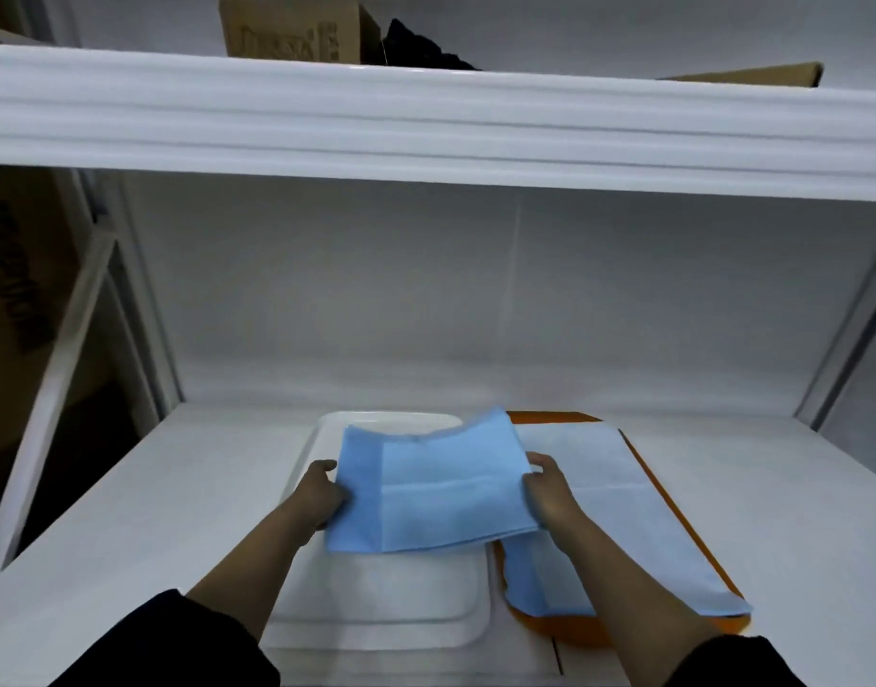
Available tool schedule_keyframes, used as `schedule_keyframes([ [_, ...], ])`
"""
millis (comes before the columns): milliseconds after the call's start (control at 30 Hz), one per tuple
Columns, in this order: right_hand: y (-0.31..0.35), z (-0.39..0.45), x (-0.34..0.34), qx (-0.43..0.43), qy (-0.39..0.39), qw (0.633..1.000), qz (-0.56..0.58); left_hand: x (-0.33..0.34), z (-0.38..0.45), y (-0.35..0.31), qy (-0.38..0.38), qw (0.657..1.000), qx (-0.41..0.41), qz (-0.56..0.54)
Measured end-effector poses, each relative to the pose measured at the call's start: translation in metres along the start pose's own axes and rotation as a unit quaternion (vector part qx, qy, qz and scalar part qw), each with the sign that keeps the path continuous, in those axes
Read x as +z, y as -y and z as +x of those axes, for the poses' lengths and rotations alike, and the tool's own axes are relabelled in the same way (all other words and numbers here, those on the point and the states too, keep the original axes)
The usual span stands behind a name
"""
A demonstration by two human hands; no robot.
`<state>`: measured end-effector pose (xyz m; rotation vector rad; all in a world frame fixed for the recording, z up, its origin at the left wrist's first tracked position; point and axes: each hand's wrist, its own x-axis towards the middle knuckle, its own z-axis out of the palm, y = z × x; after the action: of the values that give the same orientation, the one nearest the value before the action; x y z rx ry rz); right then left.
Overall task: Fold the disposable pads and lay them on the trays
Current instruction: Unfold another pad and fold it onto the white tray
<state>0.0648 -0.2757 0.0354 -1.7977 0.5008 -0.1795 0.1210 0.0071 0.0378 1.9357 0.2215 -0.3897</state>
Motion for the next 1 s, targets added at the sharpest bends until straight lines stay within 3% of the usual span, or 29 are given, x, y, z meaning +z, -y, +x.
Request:
schedule_keyframes([
  [133, -0.014, 0.006, 0.013, -0.015, 0.029, 0.998, -0.05, 0.008, 0.024, 0.018, -0.07, 0.996, 0.047, 0.014],
  [400, -0.039, 0.021, 0.039, -0.025, 0.061, 0.989, -0.136, 0.013, 0.044, 0.039, -0.118, 0.993, 0.025, -0.013],
  [700, -0.036, 0.011, 0.044, -0.031, 0.079, 0.947, -0.31, 0.019, 0.028, 0.035, -0.068, 0.99, -0.039, 0.116],
  [1000, -0.035, 0.0, 0.051, -0.012, 0.114, 0.957, -0.267, 0.005, 0.036, 0.035, -0.067, 0.987, -0.109, 0.093],
])
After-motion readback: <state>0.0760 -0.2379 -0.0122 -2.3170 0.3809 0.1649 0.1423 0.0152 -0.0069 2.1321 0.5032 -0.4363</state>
